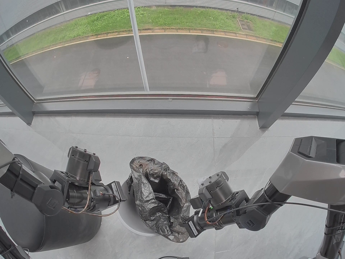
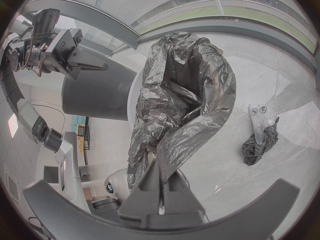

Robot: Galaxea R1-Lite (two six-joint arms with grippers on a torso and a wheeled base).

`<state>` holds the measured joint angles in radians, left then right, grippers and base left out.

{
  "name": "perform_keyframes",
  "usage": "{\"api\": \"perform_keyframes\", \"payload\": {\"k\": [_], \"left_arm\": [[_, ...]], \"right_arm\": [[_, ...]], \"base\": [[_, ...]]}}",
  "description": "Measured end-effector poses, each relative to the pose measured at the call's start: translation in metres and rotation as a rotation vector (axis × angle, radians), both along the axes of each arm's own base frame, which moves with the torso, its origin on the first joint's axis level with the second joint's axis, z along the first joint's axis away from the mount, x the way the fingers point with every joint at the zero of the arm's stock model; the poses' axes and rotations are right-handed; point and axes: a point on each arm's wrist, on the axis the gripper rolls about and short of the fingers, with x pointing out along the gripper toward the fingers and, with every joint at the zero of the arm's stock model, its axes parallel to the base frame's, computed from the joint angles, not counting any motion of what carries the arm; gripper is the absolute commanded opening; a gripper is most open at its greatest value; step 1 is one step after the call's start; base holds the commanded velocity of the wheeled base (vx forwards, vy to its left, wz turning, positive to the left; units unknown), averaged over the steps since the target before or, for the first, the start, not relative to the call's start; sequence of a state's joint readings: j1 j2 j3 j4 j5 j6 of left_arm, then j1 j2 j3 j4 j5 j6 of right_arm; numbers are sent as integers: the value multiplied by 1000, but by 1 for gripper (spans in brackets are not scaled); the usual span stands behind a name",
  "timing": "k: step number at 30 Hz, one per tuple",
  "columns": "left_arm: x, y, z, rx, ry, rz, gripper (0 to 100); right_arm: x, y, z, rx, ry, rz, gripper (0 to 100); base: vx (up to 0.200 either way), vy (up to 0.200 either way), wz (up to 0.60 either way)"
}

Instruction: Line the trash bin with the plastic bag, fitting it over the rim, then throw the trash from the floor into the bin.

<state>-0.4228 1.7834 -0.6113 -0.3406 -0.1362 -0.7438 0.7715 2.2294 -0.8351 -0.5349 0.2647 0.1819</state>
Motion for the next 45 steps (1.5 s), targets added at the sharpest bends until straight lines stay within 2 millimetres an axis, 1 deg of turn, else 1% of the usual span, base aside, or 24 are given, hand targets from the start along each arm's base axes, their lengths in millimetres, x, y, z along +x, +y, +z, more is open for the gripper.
{"api": "perform_keyframes", "payload": {"k": [5, 13, 14, 19, 25, 35, 39, 42, 45], "left_arm": [[-6, -8, 4, -1, -18, -37, 0], [-12, -17, 12, -14, -43, -81, 0], [-12, -18, 12, -14, -44, -83, 100], [-4, -24, 10, -2, -50, -93, 100], [14, -29, 2, 18, -71, -114, 100], [55, -32, -23, 26, -94, -76, 100], [71, -30, -32, 40, -133, -72, 100], [78, -29, -38, 46, -153, -70, 100], [80, -28, -43, 52, -146, -65, 100]], "right_arm": [[-2, -2, 3, 1, -1, 0, 0], [-12, -4, 8, 0, -1, 17, 0], [-12, -4, 9, 1, -2, 18, 0], [-12, -2, 12, 29, -28, 20, 0], [-13, -4, 12, 61, -58, 20, 0], [-17, -7, 8, 53, -48, 21, 0], [-17, -7, 8, 54, -49, 21, 0], [-17, -7, 8, 54, -50, 22, 0], [-17, -7, 8, 54, -50, 22, 0]], "base": [[0, 0, 0], [0, 0, 0], [0, 0, 0], [0, 0, 0], [0, 0, 0], [0, 0, 0], [0, 0, 0], [0, 0, 0], [0, 0, 0]]}}
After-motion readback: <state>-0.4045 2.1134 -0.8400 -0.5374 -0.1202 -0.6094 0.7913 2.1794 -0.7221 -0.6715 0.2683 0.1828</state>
